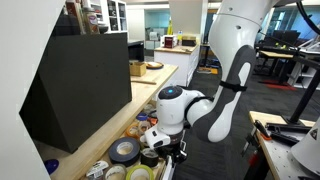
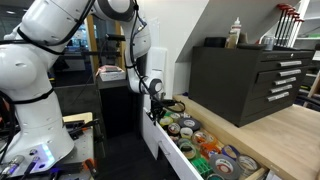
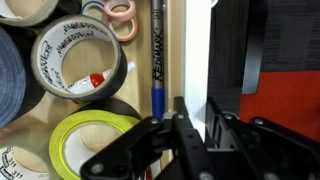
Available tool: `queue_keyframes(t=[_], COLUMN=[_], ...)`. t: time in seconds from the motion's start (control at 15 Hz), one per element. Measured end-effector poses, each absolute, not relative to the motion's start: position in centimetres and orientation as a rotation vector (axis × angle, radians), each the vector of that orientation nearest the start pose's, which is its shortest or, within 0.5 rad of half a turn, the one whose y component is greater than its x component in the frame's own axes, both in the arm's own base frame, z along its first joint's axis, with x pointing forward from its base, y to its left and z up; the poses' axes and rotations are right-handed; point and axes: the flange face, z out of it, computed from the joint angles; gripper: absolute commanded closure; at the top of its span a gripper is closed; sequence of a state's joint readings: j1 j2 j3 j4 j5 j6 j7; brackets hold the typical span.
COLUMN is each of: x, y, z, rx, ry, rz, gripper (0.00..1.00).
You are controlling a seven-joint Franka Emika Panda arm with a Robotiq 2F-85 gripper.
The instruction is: Close the open drawer completely
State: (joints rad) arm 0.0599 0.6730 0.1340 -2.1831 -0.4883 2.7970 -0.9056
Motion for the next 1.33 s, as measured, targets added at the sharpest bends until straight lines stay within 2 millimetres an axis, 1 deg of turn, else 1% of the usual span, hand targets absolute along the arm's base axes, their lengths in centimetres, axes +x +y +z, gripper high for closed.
queue_keyframes(t=[0.2,0.33,0.67,1.0,1.33], x=[53.0,54.6,59.1,63.4,66.5], y=[13.2,13.3,13.6,13.6,13.6], z=[7.5,7.6,7.6,7.7,7.8], rx=[-2.297,-2.3,-2.314,-2.335,-2.351], ry=[-2.238,-2.249,-2.28,-2.313,-2.339], rz=[0.111,0.121,0.127,0.08,0.047], gripper=[0.91,0.91,0.91,0.91,0.91])
